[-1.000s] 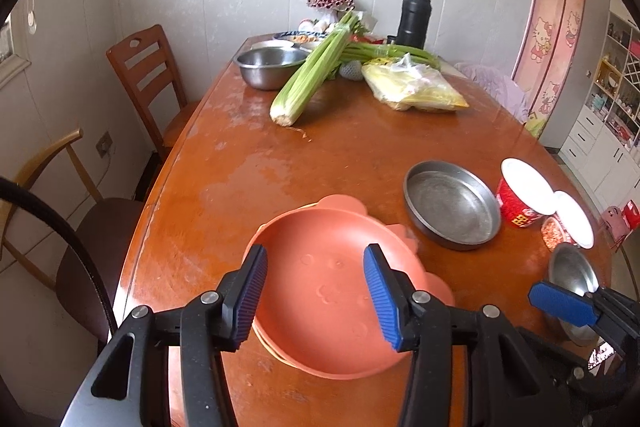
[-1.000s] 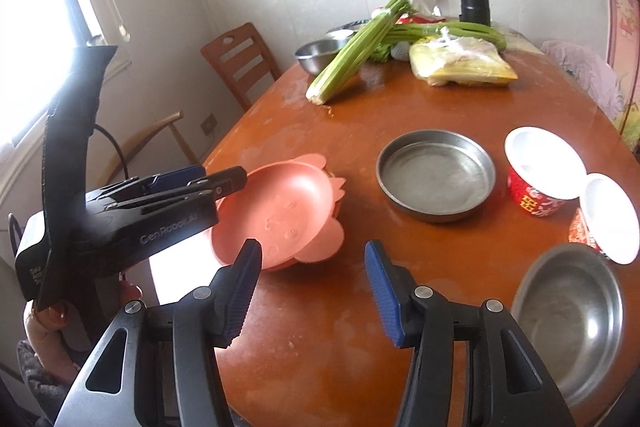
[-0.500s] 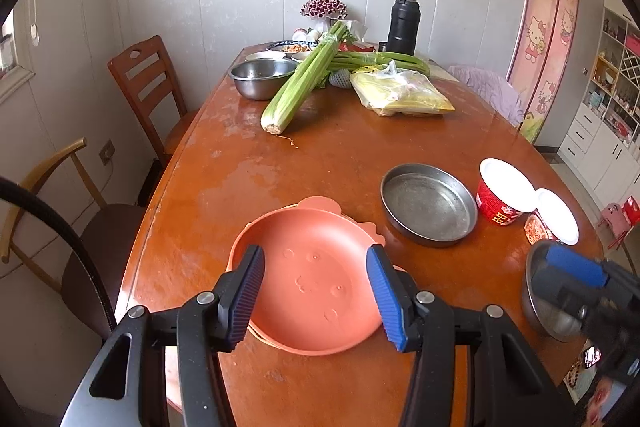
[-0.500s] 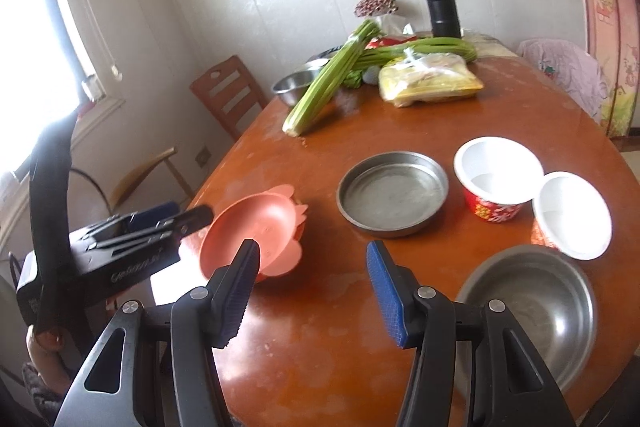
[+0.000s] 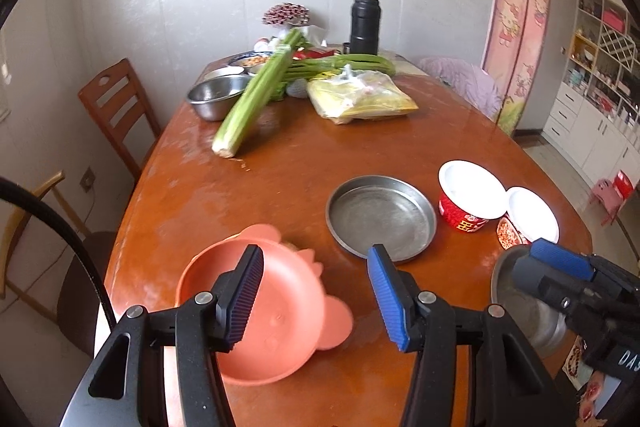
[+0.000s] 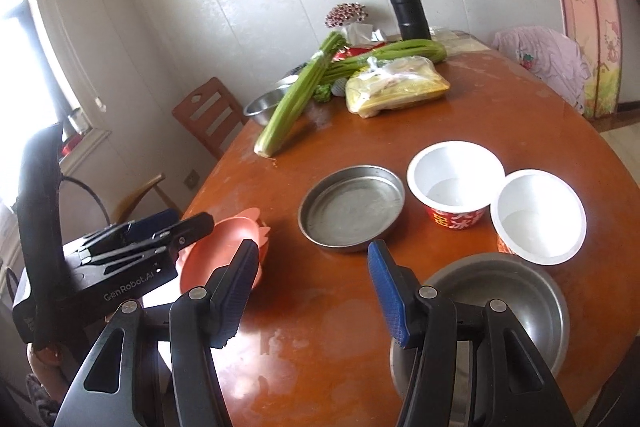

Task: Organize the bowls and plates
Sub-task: 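Open the left gripper and withdraw it from the orange plate, then reach the left gripper to the grey metal pan rim and grasp it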

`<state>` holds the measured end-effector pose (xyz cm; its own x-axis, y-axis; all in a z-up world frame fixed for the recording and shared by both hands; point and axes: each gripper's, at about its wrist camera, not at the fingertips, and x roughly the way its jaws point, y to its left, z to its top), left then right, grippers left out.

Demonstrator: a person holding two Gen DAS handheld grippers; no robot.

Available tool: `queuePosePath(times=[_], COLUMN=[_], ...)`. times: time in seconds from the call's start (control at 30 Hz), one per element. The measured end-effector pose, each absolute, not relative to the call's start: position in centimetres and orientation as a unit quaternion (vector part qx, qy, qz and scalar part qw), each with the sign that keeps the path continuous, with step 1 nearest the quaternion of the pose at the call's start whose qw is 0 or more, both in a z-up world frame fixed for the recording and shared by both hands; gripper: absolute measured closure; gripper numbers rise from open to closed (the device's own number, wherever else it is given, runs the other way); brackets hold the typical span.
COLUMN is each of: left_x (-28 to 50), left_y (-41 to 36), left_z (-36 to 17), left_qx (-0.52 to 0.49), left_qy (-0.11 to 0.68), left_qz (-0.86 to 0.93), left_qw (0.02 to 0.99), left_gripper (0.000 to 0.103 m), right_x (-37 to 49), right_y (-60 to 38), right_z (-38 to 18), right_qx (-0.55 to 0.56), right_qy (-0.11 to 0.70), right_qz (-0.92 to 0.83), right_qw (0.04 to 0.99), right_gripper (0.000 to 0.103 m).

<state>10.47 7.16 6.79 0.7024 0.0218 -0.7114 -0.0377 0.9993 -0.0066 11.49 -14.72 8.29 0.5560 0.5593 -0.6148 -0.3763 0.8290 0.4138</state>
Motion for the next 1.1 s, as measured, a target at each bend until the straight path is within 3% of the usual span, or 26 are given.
queuePosePath(times=[0.6, 1.1], left_x=[18.8, 25.4], left_y=[7.0, 7.5], left_z=[4.6, -0.9], left_qx=[-0.016, -0.031], left_qy=[0.447, 0.525], left_qz=[0.007, -0.001], left_qw=[0.894, 0.850], left_gripper=[0.049, 0.049], right_x=[18.8, 23.6], right_y=[-12.9, -10.8], right_z=[4.6, 0.2], right_qx=[0.099, 0.086], right_qy=[0.474, 0.549], right_qz=[0.226, 0.187], right_qw=[0.845, 0.810], right_gripper=[0.044, 0.044])
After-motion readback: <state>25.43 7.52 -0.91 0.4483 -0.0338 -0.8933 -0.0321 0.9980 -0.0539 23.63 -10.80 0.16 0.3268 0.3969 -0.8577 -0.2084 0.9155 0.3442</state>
